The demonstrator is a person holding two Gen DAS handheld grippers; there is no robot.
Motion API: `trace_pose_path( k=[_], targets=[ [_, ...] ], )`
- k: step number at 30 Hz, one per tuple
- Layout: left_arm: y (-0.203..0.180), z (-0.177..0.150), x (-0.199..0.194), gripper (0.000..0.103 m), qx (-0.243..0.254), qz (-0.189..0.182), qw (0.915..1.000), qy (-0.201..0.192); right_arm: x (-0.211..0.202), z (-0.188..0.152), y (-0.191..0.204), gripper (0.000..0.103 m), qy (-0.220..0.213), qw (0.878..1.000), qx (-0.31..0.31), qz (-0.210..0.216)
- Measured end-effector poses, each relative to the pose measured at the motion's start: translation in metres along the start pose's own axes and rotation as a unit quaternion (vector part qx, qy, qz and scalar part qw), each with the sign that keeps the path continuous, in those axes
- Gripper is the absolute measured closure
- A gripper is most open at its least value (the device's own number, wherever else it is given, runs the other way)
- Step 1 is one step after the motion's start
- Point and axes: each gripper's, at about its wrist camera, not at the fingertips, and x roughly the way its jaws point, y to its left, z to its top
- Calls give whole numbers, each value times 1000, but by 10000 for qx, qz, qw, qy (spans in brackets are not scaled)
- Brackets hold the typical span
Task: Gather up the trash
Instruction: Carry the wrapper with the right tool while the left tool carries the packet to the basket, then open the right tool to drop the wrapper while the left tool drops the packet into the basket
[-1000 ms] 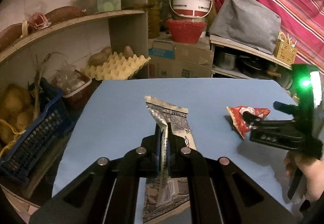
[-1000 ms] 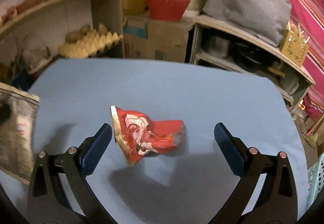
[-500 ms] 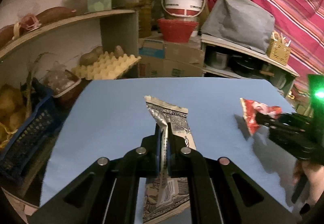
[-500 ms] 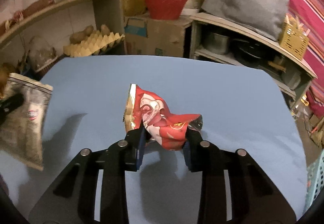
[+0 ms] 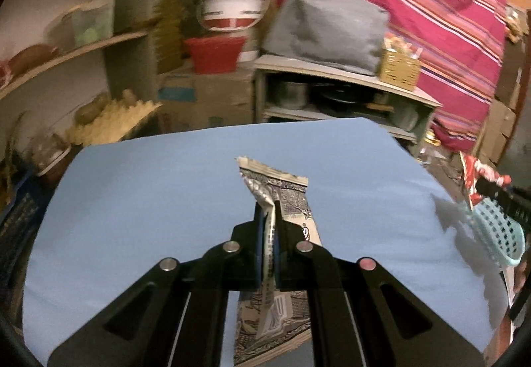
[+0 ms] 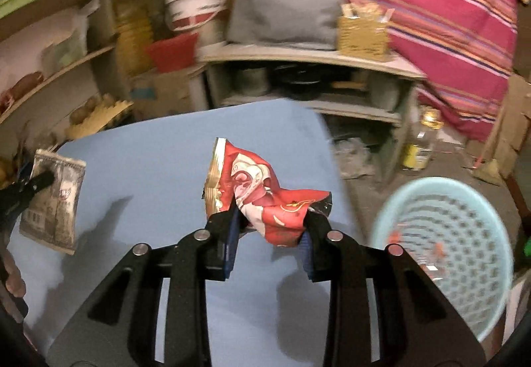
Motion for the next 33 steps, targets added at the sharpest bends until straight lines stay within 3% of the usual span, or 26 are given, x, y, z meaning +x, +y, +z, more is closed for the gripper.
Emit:
trace_pose_path(
  k=[8,15,20,22,24,28,33],
  targets=[
    [-115,11,-10,98,276,-500,9983,-148,-44,-11,-109,72,-125,9984,285,-475],
    [-219,34,-11,98,437,-1051,9928,-360,-55,-36,-177,72,-63,9937,401,-1047],
    [-271,32,3,98,634,-1243,9899,-264,-48,-46,-204,69,39,9935,628,-953],
    [-284,29,8,98,693,-1285,9891,-211,-46,-48,-211,67,57,9934,755,-858],
    [-294,25,12,98,726,-1306,9887,-154,-44,-49,-217,56,72,9932,863,-778],
    [-300,23,20,98,724,-1313,9887,-69,-43,-52,-224,50,139,9925,918,-790],
    [-307,19,20,98,767,-1298,9885,-65,-51,-54,-227,32,101,9924,863,-873]
  ],
)
